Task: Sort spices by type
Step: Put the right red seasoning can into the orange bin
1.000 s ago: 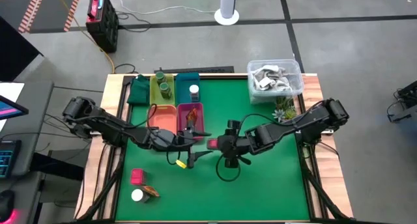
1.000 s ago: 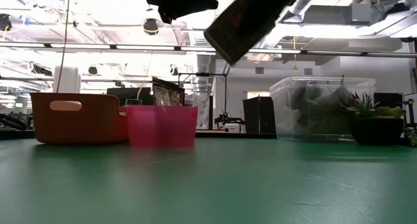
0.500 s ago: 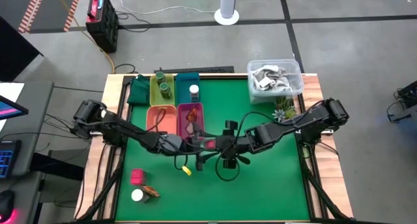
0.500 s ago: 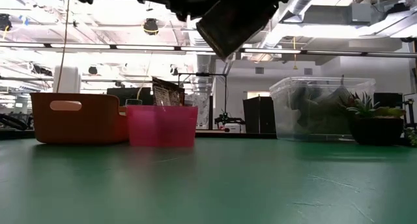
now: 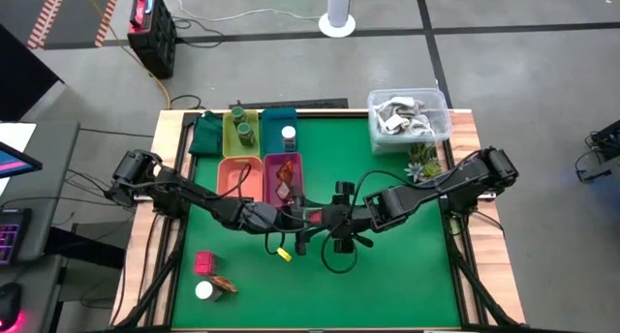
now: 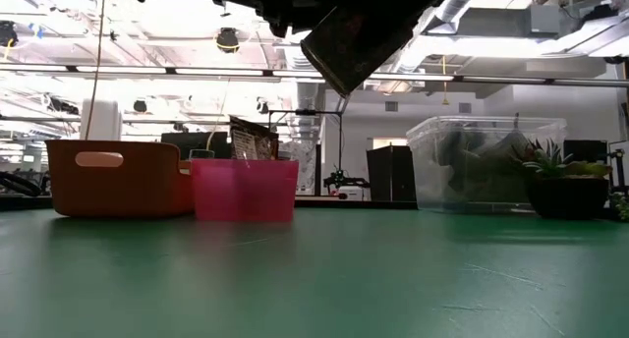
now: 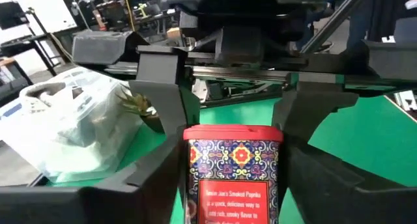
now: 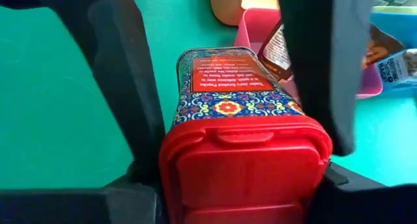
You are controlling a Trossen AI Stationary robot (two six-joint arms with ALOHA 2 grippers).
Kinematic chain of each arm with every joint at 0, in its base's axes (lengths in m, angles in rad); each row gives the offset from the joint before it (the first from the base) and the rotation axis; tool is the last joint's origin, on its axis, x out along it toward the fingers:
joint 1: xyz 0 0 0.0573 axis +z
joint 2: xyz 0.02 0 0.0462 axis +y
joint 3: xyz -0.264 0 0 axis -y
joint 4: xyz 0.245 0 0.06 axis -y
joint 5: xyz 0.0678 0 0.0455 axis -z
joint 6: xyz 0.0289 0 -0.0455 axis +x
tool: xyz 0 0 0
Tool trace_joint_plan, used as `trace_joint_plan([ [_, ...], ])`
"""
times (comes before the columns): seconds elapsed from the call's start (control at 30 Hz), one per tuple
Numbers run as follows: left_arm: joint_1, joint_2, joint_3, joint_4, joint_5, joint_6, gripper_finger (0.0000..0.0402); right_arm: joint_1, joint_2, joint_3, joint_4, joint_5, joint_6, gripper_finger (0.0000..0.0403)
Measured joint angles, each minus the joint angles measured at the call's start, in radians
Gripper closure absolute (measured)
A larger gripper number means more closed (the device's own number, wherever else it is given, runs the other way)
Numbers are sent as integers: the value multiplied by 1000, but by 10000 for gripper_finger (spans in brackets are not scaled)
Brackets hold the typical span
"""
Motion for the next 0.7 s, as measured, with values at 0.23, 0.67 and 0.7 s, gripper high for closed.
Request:
trace_joint_plan([
  [0.23,2,0,0,-9,47,-7,222,7,0,0,-1,-1,-26,158],
  [0.67,23,-5,1,-40,3,-6,222,-22,-6,30,-136,0,-22,111],
  [0.7,23,-5,1,-39,-3,-4,222,-24,-6,46,-167,0,-17,111],
])
